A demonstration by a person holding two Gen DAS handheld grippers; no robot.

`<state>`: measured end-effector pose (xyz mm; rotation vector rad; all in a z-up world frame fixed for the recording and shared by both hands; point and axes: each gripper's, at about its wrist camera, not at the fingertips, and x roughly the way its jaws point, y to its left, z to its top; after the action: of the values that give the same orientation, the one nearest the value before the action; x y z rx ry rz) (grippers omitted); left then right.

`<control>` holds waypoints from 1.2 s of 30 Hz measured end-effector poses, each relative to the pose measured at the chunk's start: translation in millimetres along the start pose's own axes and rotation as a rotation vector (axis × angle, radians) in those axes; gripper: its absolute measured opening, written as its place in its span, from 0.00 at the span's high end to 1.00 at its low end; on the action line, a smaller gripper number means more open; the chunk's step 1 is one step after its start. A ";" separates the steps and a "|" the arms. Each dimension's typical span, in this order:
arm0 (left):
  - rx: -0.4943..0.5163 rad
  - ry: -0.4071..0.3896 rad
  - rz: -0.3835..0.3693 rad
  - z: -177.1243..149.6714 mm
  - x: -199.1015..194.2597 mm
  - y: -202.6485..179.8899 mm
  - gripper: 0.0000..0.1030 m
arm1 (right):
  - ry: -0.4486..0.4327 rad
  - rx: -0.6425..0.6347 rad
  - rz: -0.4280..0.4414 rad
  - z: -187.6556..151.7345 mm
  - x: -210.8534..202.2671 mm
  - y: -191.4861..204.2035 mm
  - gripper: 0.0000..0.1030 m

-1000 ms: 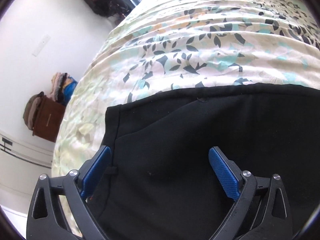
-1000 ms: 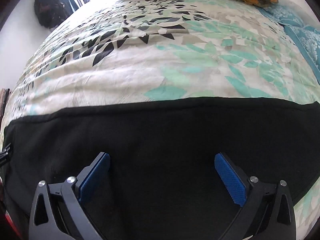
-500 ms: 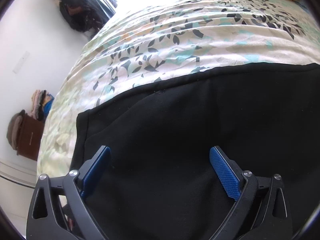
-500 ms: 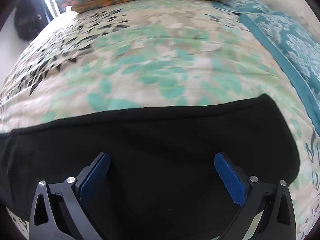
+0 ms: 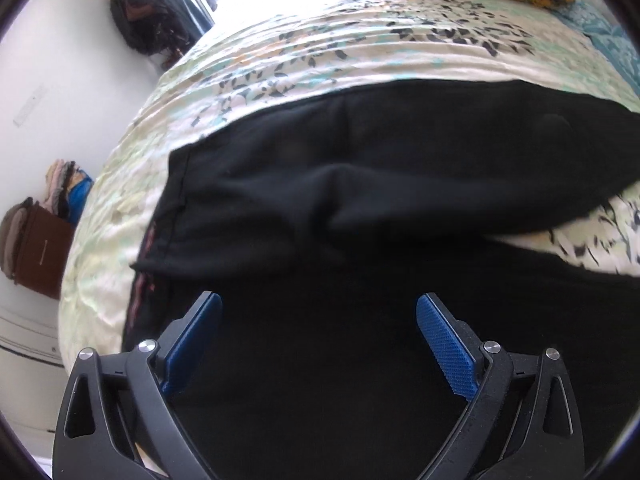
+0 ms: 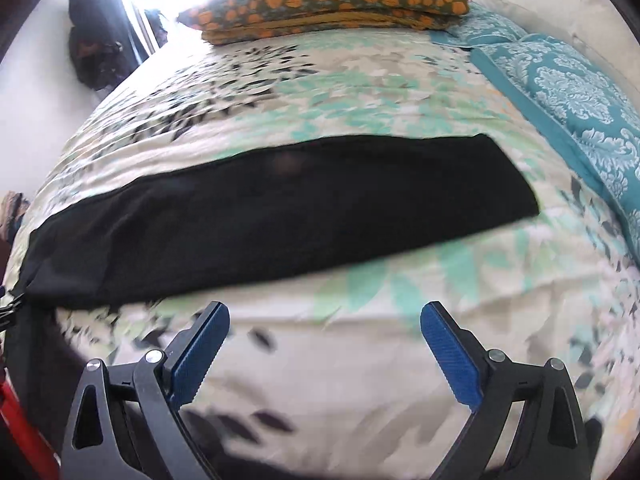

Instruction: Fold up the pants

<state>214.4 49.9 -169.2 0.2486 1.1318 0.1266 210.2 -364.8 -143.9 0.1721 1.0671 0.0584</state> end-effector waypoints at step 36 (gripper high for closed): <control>-0.188 0.017 0.082 63.0 68.2 48.5 0.02 | -0.027 0.033 -0.141 -112.3 -37.1 33.5 0.06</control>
<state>301.5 103.7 -191.1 0.1270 1.1190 0.3064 95.2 -324.0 -159.0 0.1268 1.0513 -0.0878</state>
